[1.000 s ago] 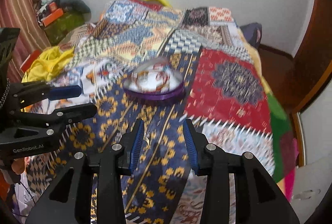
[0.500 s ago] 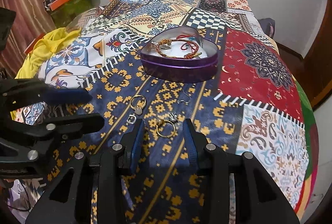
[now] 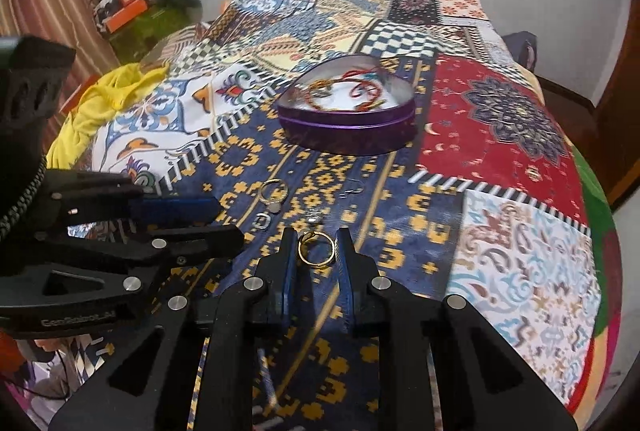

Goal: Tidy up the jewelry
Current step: 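Move the right tool toward a gold ring while the left tool approaches earrings, then grasp the gold ring with the right tool while the left tool grasps a silver earring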

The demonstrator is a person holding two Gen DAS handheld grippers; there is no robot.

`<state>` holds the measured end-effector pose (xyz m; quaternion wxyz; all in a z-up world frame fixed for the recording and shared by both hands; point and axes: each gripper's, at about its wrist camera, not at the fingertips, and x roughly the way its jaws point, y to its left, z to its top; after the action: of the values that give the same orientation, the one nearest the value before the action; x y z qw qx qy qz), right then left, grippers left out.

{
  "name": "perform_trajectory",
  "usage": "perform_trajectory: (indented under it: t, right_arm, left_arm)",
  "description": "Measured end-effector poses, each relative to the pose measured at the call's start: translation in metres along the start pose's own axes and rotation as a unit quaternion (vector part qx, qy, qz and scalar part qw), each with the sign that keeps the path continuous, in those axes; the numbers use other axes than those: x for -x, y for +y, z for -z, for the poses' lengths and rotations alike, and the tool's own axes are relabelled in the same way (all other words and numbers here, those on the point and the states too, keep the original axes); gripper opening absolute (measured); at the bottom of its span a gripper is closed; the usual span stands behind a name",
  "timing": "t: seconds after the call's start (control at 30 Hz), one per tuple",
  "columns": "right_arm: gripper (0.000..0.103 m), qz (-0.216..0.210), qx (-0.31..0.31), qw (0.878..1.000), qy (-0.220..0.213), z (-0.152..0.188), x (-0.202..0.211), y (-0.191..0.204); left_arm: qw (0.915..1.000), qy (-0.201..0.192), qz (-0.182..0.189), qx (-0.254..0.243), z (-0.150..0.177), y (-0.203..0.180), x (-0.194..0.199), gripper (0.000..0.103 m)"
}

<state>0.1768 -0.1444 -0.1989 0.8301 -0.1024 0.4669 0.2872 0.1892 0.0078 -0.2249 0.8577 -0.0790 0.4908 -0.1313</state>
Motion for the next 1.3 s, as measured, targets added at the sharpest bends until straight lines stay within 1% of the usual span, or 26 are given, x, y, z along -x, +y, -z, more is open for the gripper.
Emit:
perform_trajectory:
  t: [0.17,0.23,0.3,0.47,0.57,0.67,0.8,1.0,1.3]
  right_arm:
    - [0.017,0.008,-0.009,1.000,-0.007,0.000,0.007,-0.007]
    - [0.017,0.008,-0.012,1.000,-0.008,0.000,0.007,-0.008]
    - [0.017,0.009,-0.014,1.000,-0.009,0.001,0.008,-0.009]
    - [0.017,0.006,-0.022,1.000,-0.020,0.000,0.015,-0.010]
    - [0.017,0.010,-0.023,0.999,-0.028,-0.002,0.021,-0.010]
    - [0.017,0.008,-0.026,0.999,-0.037,-0.006,0.027,-0.010]
    - [0.017,0.006,-0.027,0.998,-0.051,-0.013,0.035,-0.010]
    - [0.017,0.009,-0.028,0.997,-0.077,-0.026,0.049,-0.008]
    - [0.017,0.010,-0.026,0.992,-0.120,-0.052,0.066,-0.004]
  left_arm:
    - [0.9999,0.005,0.001,-0.011,-0.006,-0.006,-0.011,0.024]
    - [0.9999,0.006,-0.001,-0.010,-0.008,-0.006,-0.014,0.021]
    - [0.9999,0.006,-0.012,-0.011,-0.010,-0.006,-0.015,0.009]
    - [0.9993,-0.003,-0.028,-0.025,-0.005,-0.011,-0.008,0.009]
    - [0.9994,-0.005,-0.028,-0.020,-0.002,-0.010,-0.002,0.009]
    - [0.9995,-0.016,-0.025,-0.013,-0.003,-0.007,0.010,0.009]
    - [0.9990,-0.037,-0.022,-0.012,-0.012,-0.004,0.027,0.009]
    - [0.9963,-0.076,-0.031,-0.024,-0.031,-0.005,0.051,0.009]
    - [0.9921,-0.120,-0.025,-0.027,-0.054,-0.005,0.073,0.009]
